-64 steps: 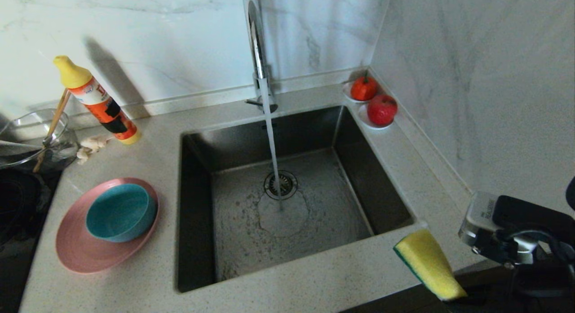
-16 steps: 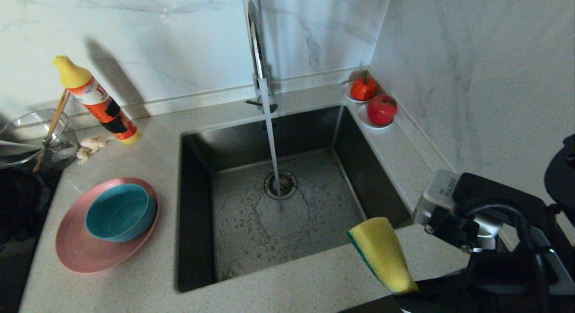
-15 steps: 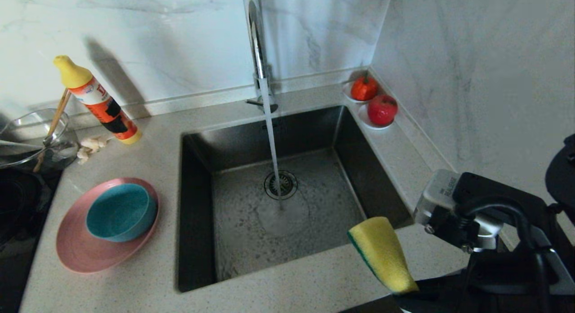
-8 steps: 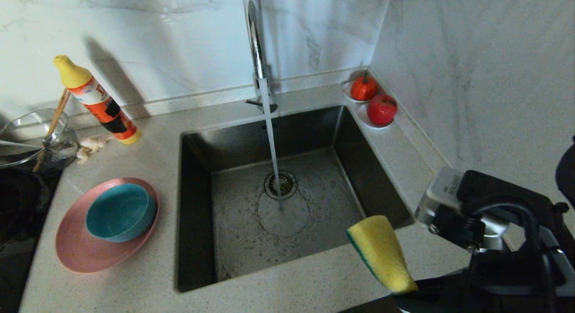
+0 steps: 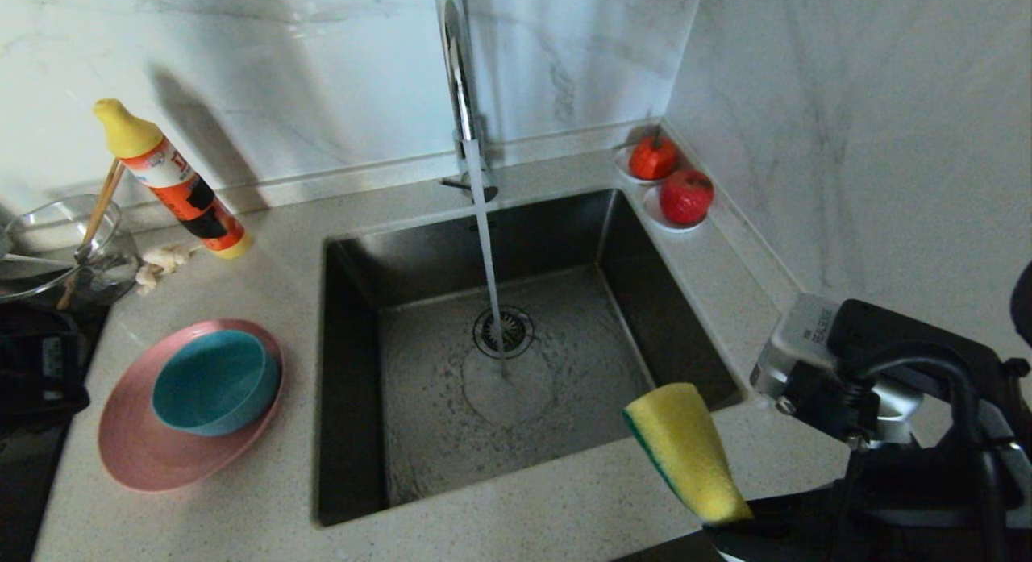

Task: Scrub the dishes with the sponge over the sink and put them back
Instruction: Pick up a bowl and the sponge

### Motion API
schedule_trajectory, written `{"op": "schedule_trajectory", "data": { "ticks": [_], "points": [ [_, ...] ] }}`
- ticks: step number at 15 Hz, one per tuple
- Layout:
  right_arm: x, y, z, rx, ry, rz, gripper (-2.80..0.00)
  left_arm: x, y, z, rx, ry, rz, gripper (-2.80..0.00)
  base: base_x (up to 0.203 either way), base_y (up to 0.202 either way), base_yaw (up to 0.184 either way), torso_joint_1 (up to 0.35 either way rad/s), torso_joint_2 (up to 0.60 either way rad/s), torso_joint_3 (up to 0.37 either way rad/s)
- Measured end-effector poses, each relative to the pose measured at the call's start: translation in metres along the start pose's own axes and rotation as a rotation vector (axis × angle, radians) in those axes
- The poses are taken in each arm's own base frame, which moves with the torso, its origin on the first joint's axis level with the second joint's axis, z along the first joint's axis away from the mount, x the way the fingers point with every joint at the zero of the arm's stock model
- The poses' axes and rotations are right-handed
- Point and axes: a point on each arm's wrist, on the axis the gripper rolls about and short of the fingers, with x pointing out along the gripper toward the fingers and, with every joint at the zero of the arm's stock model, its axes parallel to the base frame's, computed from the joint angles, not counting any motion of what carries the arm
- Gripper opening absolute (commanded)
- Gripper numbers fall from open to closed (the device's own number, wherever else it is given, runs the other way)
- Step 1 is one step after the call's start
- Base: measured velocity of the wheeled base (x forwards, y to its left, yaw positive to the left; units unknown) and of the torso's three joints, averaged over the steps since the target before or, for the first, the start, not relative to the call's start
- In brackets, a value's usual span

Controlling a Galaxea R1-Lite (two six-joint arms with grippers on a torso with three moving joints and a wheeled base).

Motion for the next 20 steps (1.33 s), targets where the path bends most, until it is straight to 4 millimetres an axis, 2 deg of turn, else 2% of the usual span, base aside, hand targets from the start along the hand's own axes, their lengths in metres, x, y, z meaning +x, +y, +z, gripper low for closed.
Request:
{"op": "schedule_trajectory", "data": {
  "ticks": [4,8,9,15,20],
  "points": [
    [0.000,0.000,0.000,0.001,0.002,0.000,-2.80,0.050,-0.006,0.004,-0.121,0.130,-0.034,-2.80,0.000,0.000,0.000,0.000,0.00,0.000],
    [0.000,0.000,-0.001,0.001,0.006,-0.002,-2.80,0.067,-0.008,0.010,-0.216,0.161,-0.063,-2.80,0.000,0.000,0.000,0.000,0.00,0.000],
    [0.000,0.000,-0.001,0.001,0.004,-0.002,-2.80,0.067,-0.008,0.012,-0.220,0.156,-0.068,0.00,0.000,0.000,0.000,0.000,0.00,0.000],
    [-0.002,-0.001,-0.001,0.003,0.002,-0.003,-2.80,0.069,-0.010,0.018,-0.299,0.162,-0.141,0.00,0.000,0.000,0.000,0.000,0.00,0.000],
    [-0.003,-0.002,-0.004,0.003,0.005,-0.005,-2.80,0.086,-0.010,0.017,-0.397,0.210,-0.123,0.00,0.000,0.000,0.000,0.000,0.00,0.000]
  ]
}}
